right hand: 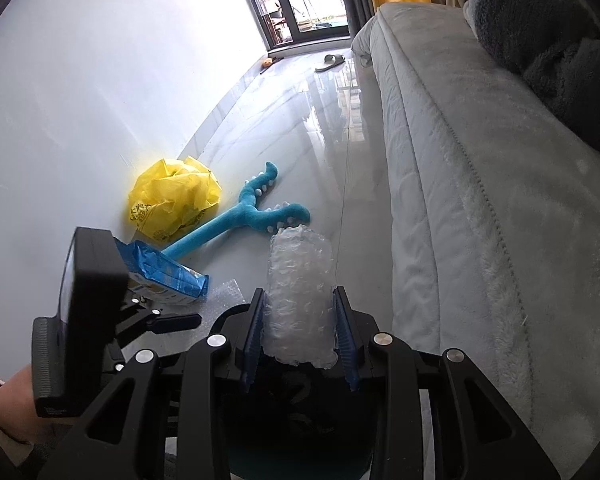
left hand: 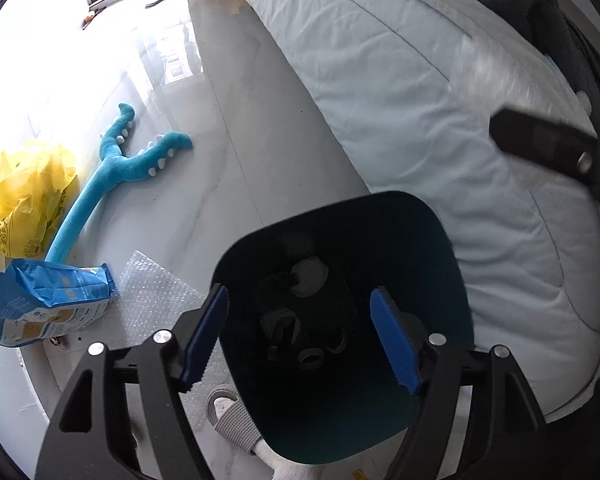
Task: Collect trash
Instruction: 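Open the left tool over the black bin to drop the black piece, then lower the right tool into the bin and open it to drop the bubble wrap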
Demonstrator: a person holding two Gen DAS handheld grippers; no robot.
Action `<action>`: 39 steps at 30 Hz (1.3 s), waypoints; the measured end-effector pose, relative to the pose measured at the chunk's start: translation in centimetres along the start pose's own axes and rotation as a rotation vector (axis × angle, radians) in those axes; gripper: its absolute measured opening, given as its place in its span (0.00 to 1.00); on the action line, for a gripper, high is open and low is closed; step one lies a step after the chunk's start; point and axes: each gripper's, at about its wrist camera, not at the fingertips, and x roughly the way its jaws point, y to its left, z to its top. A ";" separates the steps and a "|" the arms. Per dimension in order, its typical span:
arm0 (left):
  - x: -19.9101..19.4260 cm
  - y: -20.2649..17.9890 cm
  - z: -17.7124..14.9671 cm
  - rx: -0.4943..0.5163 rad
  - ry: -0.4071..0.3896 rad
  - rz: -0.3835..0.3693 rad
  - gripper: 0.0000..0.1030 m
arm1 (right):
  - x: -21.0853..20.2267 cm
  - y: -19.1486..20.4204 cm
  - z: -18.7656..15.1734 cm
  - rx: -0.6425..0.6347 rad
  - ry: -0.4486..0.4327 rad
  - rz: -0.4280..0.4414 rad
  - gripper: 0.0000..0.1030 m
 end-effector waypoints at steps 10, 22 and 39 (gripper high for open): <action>-5.0 1.2 1.0 -0.019 -0.179 -0.030 0.77 | 3.6 0.1 -2.9 -0.010 0.130 -0.016 0.33; -13.4 -0.7 2.6 0.088 -0.524 -0.003 0.78 | 8.5 1.4 -6.5 -0.051 0.281 -0.044 0.33; -20.3 -4.1 3.2 0.127 -0.826 -0.019 0.84 | 7.9 3.5 -9.3 -0.193 0.353 -0.057 0.65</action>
